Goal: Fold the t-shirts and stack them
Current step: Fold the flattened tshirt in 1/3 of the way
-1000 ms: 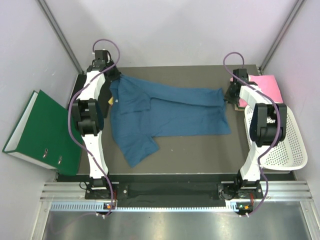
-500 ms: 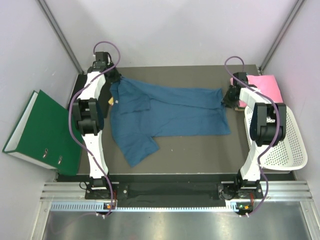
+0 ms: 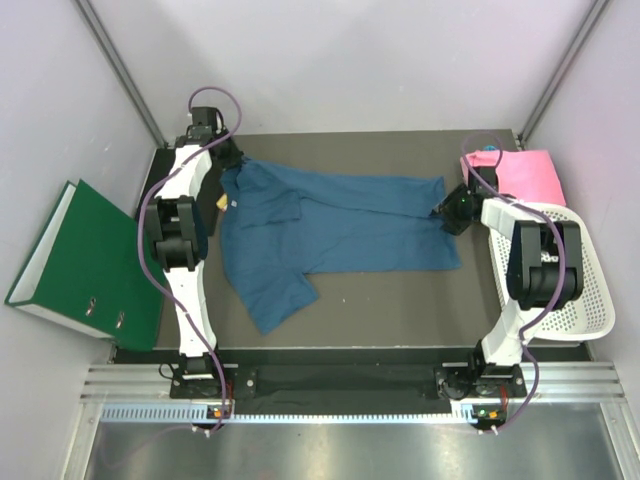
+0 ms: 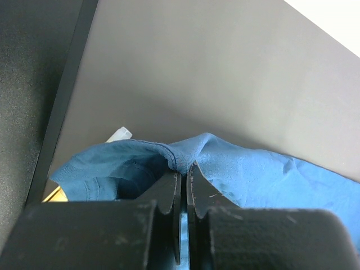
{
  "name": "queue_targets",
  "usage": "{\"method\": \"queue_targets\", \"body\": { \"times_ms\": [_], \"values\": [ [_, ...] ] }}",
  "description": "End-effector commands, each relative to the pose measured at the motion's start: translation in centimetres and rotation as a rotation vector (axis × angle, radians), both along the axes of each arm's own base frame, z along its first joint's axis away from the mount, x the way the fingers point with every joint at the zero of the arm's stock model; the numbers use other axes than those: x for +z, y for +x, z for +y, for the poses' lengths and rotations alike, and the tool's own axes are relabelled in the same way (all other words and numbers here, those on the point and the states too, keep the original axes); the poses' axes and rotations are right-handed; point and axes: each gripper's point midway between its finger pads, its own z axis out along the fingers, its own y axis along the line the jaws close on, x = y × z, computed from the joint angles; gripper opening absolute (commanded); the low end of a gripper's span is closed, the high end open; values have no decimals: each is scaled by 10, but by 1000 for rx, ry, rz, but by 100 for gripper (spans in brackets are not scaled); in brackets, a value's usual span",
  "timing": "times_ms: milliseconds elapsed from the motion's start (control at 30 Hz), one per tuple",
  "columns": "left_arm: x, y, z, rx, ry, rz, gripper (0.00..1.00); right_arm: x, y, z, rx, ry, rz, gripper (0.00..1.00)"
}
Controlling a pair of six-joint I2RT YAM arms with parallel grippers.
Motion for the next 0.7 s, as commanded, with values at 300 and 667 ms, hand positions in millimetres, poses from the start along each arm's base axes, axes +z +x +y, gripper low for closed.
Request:
{"method": "queue_targets", "body": {
  "times_ms": [300,667],
  "values": [
    [8,4,4,-27,20,-36,0,14,40,-3,-88,64,-141,47],
    [0,3,4,-32,29,-21,0,24,58,-5,-92,68,-194,45]
  ]
}}
